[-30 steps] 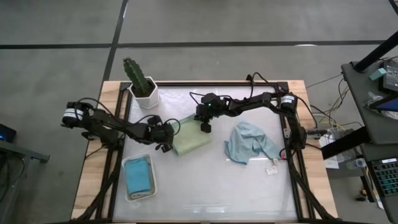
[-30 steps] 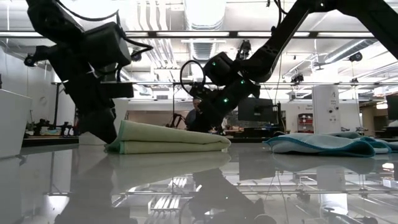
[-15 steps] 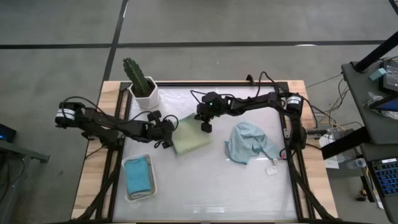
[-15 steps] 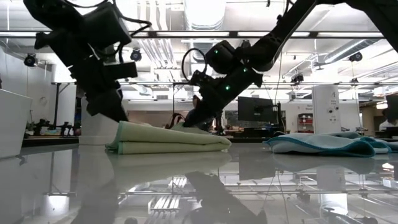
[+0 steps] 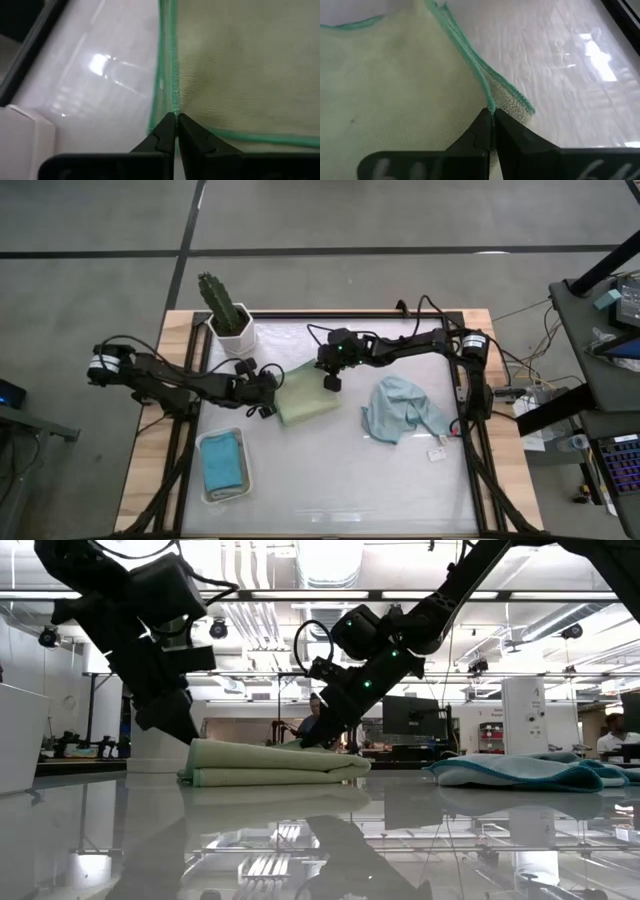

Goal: Fold microfiber towels
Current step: Fold the green microfiber towel

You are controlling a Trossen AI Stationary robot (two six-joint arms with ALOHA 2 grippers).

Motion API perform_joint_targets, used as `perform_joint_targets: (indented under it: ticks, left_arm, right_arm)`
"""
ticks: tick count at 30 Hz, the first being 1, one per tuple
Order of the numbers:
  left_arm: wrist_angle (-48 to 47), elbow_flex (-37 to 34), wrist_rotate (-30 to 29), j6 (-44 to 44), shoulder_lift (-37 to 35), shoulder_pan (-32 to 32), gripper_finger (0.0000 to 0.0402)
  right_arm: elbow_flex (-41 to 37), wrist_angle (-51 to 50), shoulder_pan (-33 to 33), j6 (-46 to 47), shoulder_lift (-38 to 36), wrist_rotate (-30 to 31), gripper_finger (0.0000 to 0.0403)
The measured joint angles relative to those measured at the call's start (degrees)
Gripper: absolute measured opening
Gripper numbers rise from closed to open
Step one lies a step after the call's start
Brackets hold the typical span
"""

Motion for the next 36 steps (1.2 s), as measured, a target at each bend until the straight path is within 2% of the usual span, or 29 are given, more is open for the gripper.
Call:
perform_joint_targets:
  ticks: [7, 14, 21, 27, 29, 33, 36]
  left_arm:
    - [-0.59, -0.06, -2.07, -1.59, 0.54, 0.02, 0.0000]
    - [-1.06, -0.04, -2.14, -5.60, 0.54, 0.05, 0.0004]
    - [-2.06, 0.02, -2.20, -8.61, 0.54, 0.38, 0.0068]
    - [-11.10, 2.58, -1.57, -10.13, 0.36, 0.35, 0.0133]
    - [-14.06, 4.05, 0.80, -10.10, 0.04, 0.35, 0.0149]
    - [-14.57, 6.35, 11.03, -9.84, -0.75, -0.69, 0.0157]
    - [-10.25, 6.45, 12.00, -8.96, -0.57, -4.08, 0.0143]
  right_arm:
    - [0.00, 0.11, 0.00, 1.50, 0.00, 0.01, 0.0020]
    - [0.00, 1.29, 0.00, 2.59, 0.02, 0.36, 0.0074]
    - [0.04, 0.67, -0.04, 3.79, -0.16, 0.56, 0.0127]
    - [-0.37, -5.02, 0.28, 3.80, -4.49, 0.46, 0.0143]
    - [-1.67, -6.50, 0.92, 3.66, -6.39, -0.09, 0.0143]
    - [-6.52, -6.60, 3.50, 4.06, -10.53, -1.61, 0.0134]
    - [-10.61, -4.64, 6.34, 4.54, -13.48, -1.47, 0.0125]
